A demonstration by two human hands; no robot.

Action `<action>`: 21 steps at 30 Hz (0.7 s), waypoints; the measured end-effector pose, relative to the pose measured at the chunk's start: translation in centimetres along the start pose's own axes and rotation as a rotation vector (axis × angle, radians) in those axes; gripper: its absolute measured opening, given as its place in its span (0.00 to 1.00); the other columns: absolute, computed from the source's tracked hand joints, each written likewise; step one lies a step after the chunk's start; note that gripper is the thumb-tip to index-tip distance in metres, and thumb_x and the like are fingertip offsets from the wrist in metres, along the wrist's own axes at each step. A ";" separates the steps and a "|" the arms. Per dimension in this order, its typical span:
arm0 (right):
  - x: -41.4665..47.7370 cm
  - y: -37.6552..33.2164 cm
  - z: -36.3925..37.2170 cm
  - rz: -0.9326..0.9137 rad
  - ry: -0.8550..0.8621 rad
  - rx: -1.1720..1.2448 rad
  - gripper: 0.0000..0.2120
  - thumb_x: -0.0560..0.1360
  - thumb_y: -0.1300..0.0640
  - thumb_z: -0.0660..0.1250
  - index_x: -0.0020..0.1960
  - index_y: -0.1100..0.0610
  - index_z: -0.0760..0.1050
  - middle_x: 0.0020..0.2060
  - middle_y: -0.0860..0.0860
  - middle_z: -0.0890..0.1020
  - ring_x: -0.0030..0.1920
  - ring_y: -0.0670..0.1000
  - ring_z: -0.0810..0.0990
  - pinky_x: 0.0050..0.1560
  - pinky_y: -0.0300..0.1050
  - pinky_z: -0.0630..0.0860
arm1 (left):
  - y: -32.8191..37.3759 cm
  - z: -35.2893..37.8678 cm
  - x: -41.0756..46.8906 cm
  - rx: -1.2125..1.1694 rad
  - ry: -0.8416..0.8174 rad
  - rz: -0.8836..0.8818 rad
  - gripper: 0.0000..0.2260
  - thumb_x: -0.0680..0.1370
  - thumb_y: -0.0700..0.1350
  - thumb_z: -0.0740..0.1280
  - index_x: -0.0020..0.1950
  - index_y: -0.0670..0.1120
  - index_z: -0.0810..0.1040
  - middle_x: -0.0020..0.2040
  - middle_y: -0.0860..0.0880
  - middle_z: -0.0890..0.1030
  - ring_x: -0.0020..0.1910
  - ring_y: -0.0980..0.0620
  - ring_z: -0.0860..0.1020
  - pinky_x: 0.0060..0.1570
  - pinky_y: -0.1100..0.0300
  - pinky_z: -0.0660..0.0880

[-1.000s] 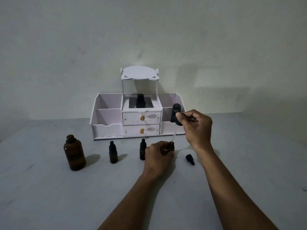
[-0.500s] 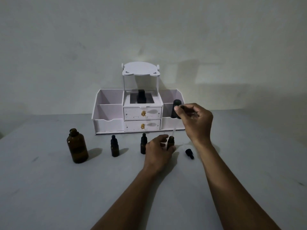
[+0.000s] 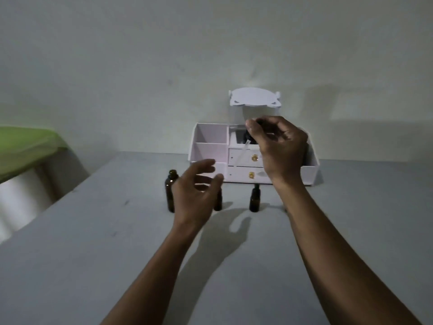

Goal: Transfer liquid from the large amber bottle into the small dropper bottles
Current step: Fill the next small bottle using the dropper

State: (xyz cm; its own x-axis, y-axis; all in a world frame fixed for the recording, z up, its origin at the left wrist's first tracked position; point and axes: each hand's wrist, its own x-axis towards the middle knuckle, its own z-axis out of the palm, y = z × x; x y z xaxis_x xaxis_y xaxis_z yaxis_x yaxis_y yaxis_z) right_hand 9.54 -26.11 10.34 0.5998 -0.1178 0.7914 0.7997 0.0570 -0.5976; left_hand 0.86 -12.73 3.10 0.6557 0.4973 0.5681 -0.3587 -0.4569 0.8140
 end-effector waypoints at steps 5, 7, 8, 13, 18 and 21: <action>-1.8 -0.7 6.0 0.056 -0.056 0.172 0.04 0.72 0.62 0.76 0.45 0.61 0.83 0.35 0.51 0.85 0.37 0.51 0.86 0.43 0.46 0.83 | -3.2 -6.3 3.3 0.009 0.276 -0.028 0.11 0.75 0.43 0.74 0.56 0.49 0.82 0.46 0.54 0.84 0.40 0.60 0.82 0.38 0.68 0.77; -2.3 -0.6 7.9 0.070 -0.052 0.199 0.04 0.72 0.62 0.76 0.45 0.60 0.83 0.36 0.49 0.85 0.37 0.48 0.86 0.43 0.43 0.83 | -5.1 -7.8 3.9 0.011 0.274 -0.067 0.14 0.74 0.43 0.75 0.58 0.49 0.81 0.48 0.53 0.83 0.41 0.62 0.81 0.38 0.70 0.76; -2.5 -0.4 8.7 0.080 -0.046 0.211 0.04 0.72 0.62 0.76 0.45 0.60 0.83 0.35 0.49 0.85 0.37 0.47 0.85 0.43 0.42 0.82 | -6.2 -8.3 4.1 0.011 0.240 -0.092 0.15 0.74 0.44 0.75 0.60 0.49 0.81 0.49 0.52 0.83 0.42 0.63 0.81 0.39 0.71 0.76; -3.5 1.2 11.2 0.084 -0.077 0.151 0.07 0.72 0.60 0.76 0.47 0.63 0.84 0.38 0.52 0.86 0.40 0.48 0.86 0.45 0.43 0.83 | -10.1 -9.0 4.1 -0.016 -0.011 -0.210 0.24 0.67 0.55 0.74 0.63 0.51 0.80 0.54 0.52 0.83 0.49 0.59 0.82 0.46 0.64 0.79; -3.8 2.1 12.0 0.091 -0.114 0.111 0.09 0.72 0.57 0.76 0.47 0.63 0.84 0.38 0.52 0.86 0.40 0.47 0.86 0.45 0.40 0.82 | -10.8 -8.3 3.6 -0.088 -0.117 -0.250 0.18 0.66 0.44 0.73 0.56 0.50 0.84 0.49 0.52 0.86 0.50 0.53 0.83 0.49 0.58 0.79; -3.9 2.4 12.3 0.122 -0.158 0.097 0.07 0.72 0.58 0.76 0.47 0.62 0.84 0.37 0.51 0.86 0.38 0.44 0.85 0.43 0.35 0.80 | -11.1 -8.5 3.9 -0.075 -0.165 -0.251 0.16 0.66 0.43 0.74 0.53 0.52 0.85 0.47 0.52 0.86 0.50 0.51 0.84 0.52 0.54 0.80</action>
State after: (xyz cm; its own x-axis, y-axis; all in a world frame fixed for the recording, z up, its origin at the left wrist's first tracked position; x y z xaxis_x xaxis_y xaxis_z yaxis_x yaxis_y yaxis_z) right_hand 9.42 -13.32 7.45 0.6824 0.0518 0.7292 0.7154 0.1576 -0.6807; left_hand 1.74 0.59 -2.73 0.8266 0.4585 0.3263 -0.2165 -0.2761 0.9364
